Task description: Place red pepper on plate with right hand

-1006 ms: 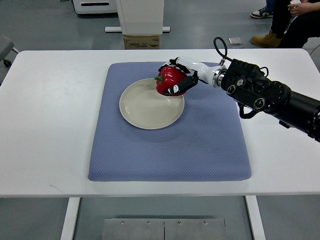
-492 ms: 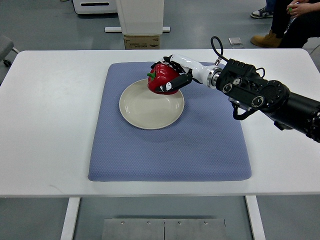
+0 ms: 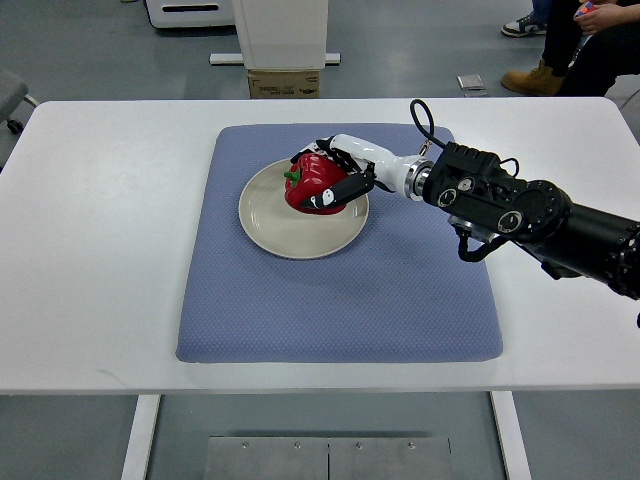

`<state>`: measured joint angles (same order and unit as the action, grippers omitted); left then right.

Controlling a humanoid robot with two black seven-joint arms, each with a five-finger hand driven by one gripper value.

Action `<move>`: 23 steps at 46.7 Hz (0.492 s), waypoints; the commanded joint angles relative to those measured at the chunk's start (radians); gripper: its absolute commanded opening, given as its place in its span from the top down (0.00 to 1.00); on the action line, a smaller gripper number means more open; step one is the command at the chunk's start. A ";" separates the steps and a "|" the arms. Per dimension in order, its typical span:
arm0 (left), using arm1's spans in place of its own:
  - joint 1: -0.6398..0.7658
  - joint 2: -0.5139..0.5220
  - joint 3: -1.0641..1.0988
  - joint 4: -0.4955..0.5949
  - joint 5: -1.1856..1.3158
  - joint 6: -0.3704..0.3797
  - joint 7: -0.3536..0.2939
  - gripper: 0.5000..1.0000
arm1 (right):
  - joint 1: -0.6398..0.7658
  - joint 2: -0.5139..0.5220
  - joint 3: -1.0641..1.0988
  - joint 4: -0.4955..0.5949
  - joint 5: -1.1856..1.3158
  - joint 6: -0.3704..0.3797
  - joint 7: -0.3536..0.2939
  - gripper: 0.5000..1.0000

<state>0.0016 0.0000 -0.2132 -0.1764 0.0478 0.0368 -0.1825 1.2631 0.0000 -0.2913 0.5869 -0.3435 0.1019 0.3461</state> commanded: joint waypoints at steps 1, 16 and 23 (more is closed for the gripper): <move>0.000 0.000 0.000 0.000 0.000 0.000 0.000 0.00 | -0.005 0.000 0.000 0.001 0.000 -0.001 -0.001 1.00; 0.000 0.000 0.000 0.000 0.000 0.000 0.000 0.00 | -0.017 0.000 -0.002 0.001 0.000 0.001 0.001 0.00; 0.000 0.000 0.000 0.000 0.000 0.000 0.000 0.00 | -0.016 0.000 -0.002 0.001 0.000 -0.001 0.001 0.00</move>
<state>0.0015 0.0000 -0.2132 -0.1764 0.0476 0.0368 -0.1825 1.2458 0.0000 -0.2930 0.5876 -0.3435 0.1018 0.3477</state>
